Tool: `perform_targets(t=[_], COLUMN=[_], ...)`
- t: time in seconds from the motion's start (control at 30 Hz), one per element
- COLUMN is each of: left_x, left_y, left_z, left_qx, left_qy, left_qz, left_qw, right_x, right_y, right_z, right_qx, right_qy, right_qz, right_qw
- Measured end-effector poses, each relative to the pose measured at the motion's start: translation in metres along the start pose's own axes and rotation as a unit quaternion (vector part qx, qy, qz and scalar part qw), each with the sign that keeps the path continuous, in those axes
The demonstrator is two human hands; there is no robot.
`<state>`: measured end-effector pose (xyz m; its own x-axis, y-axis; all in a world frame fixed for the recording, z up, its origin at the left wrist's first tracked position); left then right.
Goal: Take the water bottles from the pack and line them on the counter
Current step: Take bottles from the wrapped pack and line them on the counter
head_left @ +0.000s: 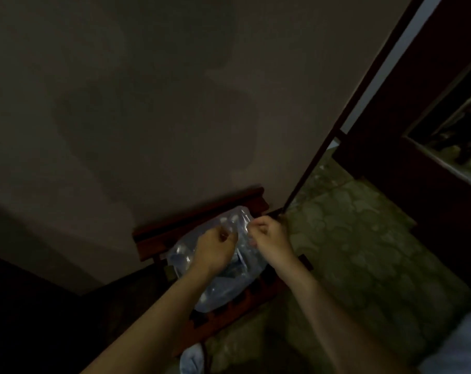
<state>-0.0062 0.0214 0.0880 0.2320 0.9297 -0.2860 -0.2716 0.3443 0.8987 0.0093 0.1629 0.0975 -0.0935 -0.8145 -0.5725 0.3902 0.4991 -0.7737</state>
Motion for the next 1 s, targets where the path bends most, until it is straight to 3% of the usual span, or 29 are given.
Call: perform_targets(t=[0.27, 0.47, 0.67, 1.0], left_x=[0.01, 0.02, 0.044, 0.087], left_y=[-0.068, -0.124, -0.156, -0.185], left_z=[-0.05, -0.06, -0.06, -0.087], left_qx=[-0.123, -0.201, -0.237, -0.275], left_qy=[-0.046, -0.042, 0.002, 0.066], left_qz=[0.018, 0.004, 0.01, 0.037], left_qw=[0.991, 0.979, 0.972, 0.958], right_x=[0.056, 0.1, 0.128, 0.172], right_y=[0.045, 0.102, 0.16, 0.204], right_z=[-0.053, -0.086, -0.109, -0.158], right_qx=[0.064, 0.087, 0.055, -0.05], right_qy=[-0.123, -0.235, -0.331, -0.38], right_qz=[0.104, 0.214, 0.314, 0.375], right_qw=[0.985, 0.944, 0.888, 0.844])
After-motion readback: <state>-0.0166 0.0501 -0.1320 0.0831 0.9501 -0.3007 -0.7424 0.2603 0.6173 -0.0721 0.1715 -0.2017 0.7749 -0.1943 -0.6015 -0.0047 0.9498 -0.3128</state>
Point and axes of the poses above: each hand's wrist, its own z-axis away from the middle knuckle, its own x-axis out of the palm, y = z × x, the point moved 2 cm from there along -z, towards the middle knuckle, and after that the axes turned 9 degrees about z, right-handed, at the moved point
